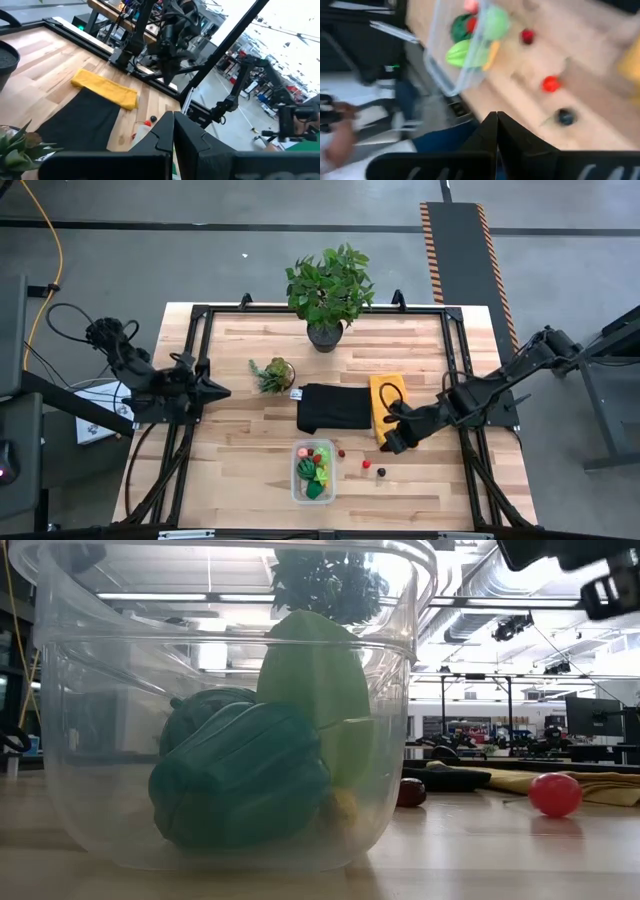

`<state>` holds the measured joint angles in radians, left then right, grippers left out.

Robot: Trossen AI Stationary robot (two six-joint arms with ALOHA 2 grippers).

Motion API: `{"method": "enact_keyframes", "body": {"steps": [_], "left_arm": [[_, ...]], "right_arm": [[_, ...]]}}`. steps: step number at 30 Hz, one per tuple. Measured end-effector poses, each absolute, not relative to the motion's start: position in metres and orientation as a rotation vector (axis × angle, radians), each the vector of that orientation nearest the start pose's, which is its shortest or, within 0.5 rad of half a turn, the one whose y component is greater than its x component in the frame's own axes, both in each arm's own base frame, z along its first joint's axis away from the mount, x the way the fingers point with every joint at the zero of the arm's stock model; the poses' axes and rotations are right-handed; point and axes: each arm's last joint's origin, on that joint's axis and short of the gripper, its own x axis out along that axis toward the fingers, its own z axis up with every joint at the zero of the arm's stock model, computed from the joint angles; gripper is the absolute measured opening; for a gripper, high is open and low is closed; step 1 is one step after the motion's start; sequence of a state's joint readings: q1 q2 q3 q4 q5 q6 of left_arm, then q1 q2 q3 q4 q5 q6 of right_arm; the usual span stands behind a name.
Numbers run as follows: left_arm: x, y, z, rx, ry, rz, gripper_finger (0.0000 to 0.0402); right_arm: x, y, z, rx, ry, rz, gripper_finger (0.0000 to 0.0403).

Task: Pick and placing Produce into tupperware
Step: Put the black cherry into the bin

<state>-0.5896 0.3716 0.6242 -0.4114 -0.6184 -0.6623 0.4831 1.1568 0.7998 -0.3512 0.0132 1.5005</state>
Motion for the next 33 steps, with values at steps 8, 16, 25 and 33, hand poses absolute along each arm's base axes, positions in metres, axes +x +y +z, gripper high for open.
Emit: {"method": "enact_keyframes", "body": {"steps": [8,16,25,33], "left_arm": [[0.082,-0.035,0.303,-0.558,0.129,0.078,0.0],[0.082,-0.034,0.301,-0.547,0.144,0.083,0.0001],[0.082,-0.034,0.3,-0.542,0.153,0.086,0.0001],[0.081,-0.034,0.298,-0.53,0.173,0.084,0.0001]], "right_arm": [[0.226,0.12,0.285,1.1,1.088,-0.29,0.0],[0.262,0.141,0.305,0.67,1.281,-0.316,0.0043],[0.297,0.157,0.285,0.395,1.462,-0.132,0.0173],[0.289,0.176,0.275,0.097,1.526,0.088,0.0171]]}}
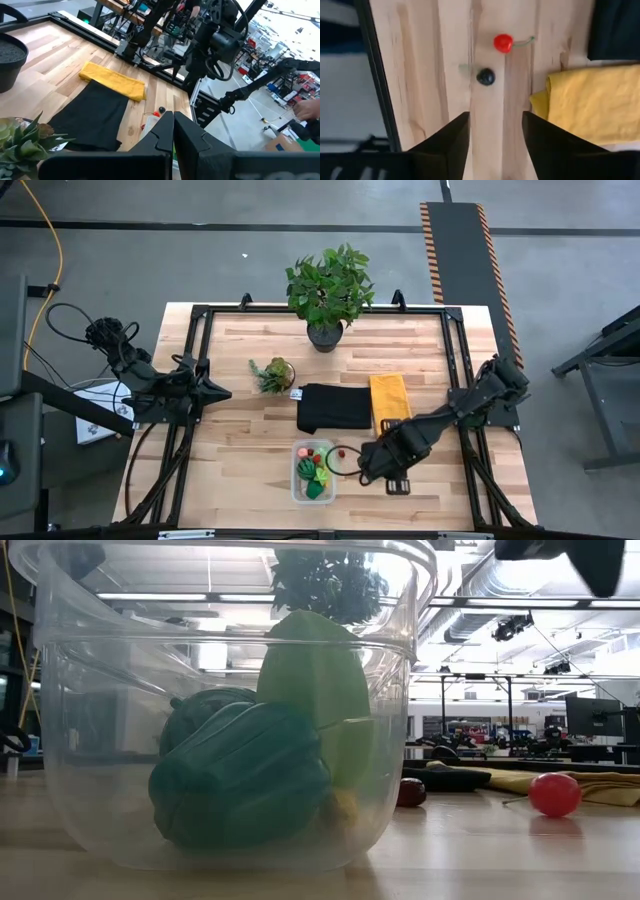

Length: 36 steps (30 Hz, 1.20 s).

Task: Pick and placing Produce into tupperware
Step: Put the black cherry into the bin

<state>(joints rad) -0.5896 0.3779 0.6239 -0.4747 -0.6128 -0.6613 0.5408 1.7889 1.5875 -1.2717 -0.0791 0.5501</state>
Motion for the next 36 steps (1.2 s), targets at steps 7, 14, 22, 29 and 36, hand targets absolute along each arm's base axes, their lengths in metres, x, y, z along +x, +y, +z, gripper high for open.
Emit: {"method": "enact_keyframes", "body": {"steps": [7,14,22,29,36], "left_arm": [[0.081,-0.034,0.298,-0.527,0.166,0.099,0.0001],[0.081,-0.032,0.298,-0.547,0.144,0.149,0.0001],[0.081,-0.032,0.298,-0.591,0.137,0.161,0.0001],[0.081,-0.032,0.298,-0.6,0.135,0.164,0.0001],[0.081,-0.032,0.298,-0.601,0.135,0.164,0.0001]], "right_arm": [[0.281,0.186,0.275,-0.094,1.5,0.207,0.0159],[0.285,0.188,0.265,-0.24,1.427,0.328,0.0156],[0.281,0.189,0.228,-0.291,1.417,0.382,0.0156],[0.275,0.194,0.202,-0.296,1.39,0.42,0.0155],[0.272,0.197,0.189,-0.267,1.363,0.443,0.0156]]}}
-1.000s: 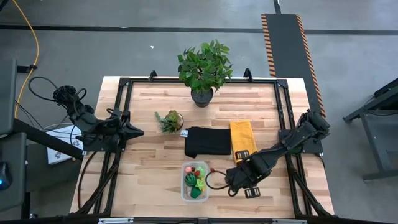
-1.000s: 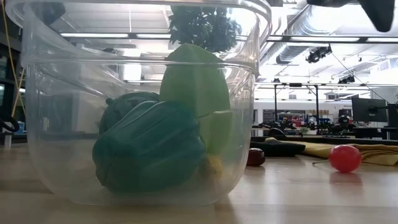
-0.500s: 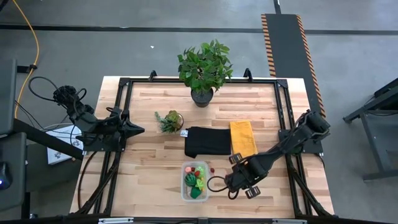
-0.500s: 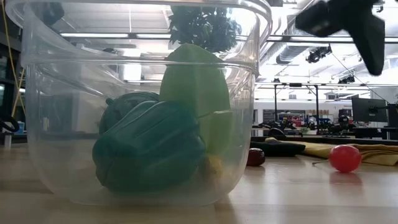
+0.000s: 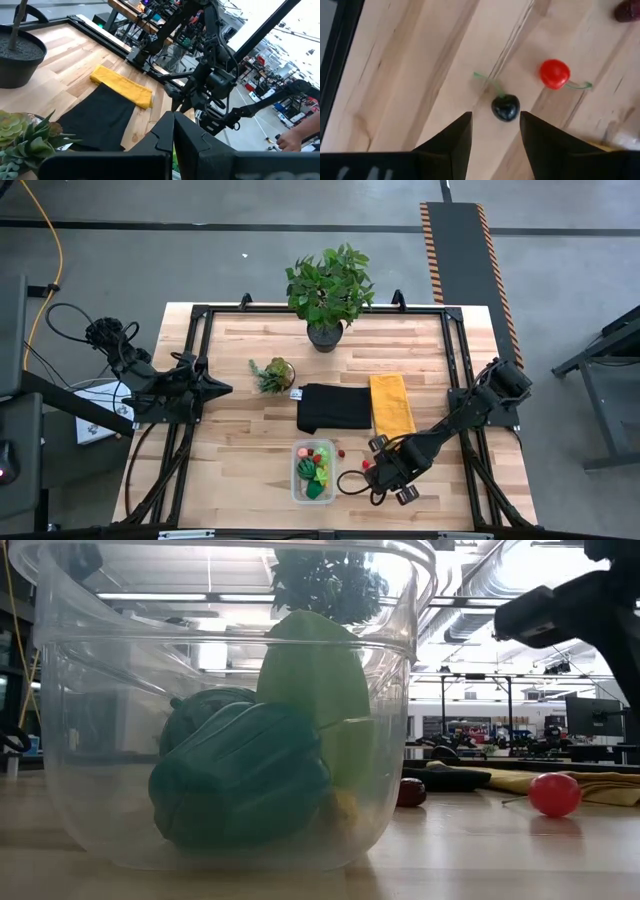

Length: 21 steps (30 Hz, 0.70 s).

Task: Pick and placing Produce into tupperware
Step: Put the black cherry into the bin

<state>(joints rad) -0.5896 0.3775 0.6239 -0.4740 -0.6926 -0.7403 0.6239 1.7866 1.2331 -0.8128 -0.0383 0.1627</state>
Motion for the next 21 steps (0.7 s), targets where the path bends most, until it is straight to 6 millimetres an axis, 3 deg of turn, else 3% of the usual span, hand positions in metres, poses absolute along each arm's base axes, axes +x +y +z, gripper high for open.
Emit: {"method": "enact_keyframes", "body": {"steps": [12,21], "left_arm": [[0.081,-0.032,0.298,-0.601,0.135,0.164,0.0001],[0.081,-0.032,0.298,-0.599,0.136,0.164,0.0001]], "right_arm": [[0.272,0.196,0.179,-0.244,1.334,0.44,0.0193],[0.277,0.198,0.17,-0.259,1.329,0.451,0.0197]]}}
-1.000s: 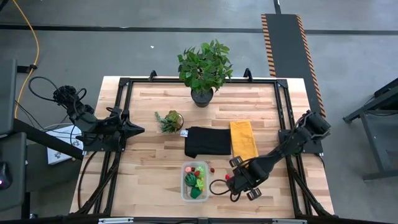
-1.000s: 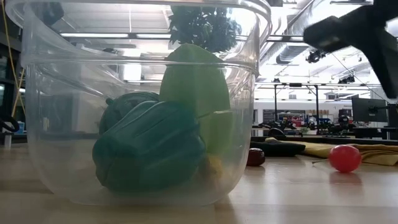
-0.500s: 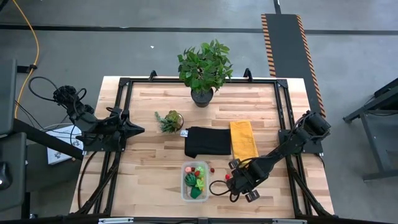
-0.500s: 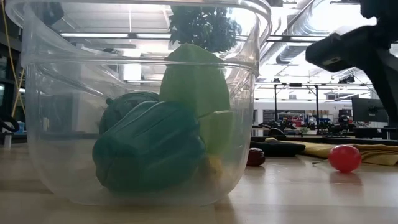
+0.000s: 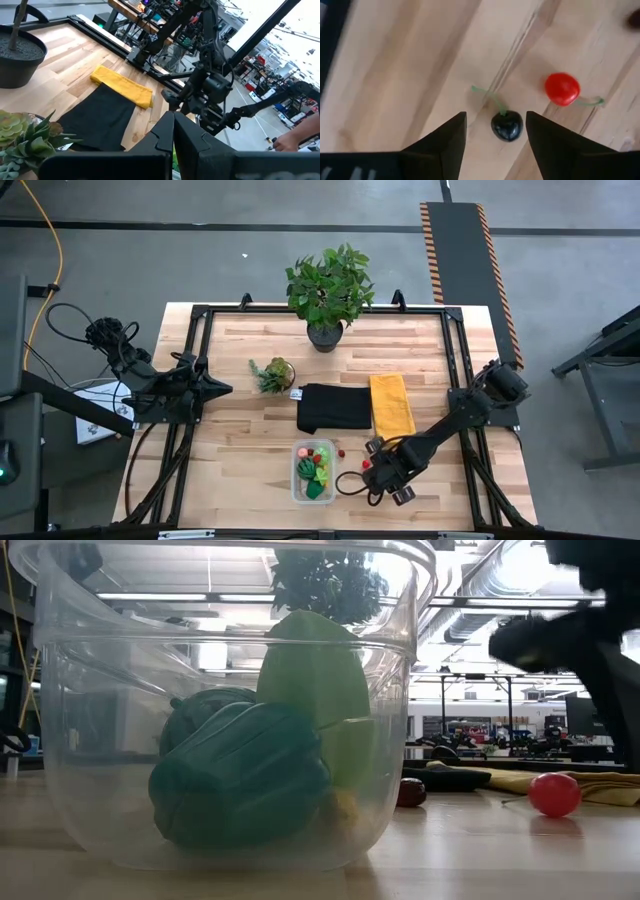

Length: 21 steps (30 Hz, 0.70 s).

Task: Pick and placing Produce into tupperware
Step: Put the black cherry into the bin

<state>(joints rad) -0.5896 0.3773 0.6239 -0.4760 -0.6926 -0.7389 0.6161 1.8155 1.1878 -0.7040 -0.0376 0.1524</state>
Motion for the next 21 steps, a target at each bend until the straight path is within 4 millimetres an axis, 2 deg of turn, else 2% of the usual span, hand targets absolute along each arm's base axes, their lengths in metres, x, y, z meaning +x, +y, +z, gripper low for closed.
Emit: {"method": "enact_keyframes", "body": {"steps": [5,21], "left_arm": [[0.081,-0.032,0.298,-0.599,0.137,0.164,0.0001],[0.081,-0.032,0.298,-0.596,0.142,0.163,0.0001]], "right_arm": [[0.278,0.198,0.158,-0.277,1.378,0.436,0.0197],[0.278,0.196,0.153,-0.322,1.394,0.392,0.0197]]}}
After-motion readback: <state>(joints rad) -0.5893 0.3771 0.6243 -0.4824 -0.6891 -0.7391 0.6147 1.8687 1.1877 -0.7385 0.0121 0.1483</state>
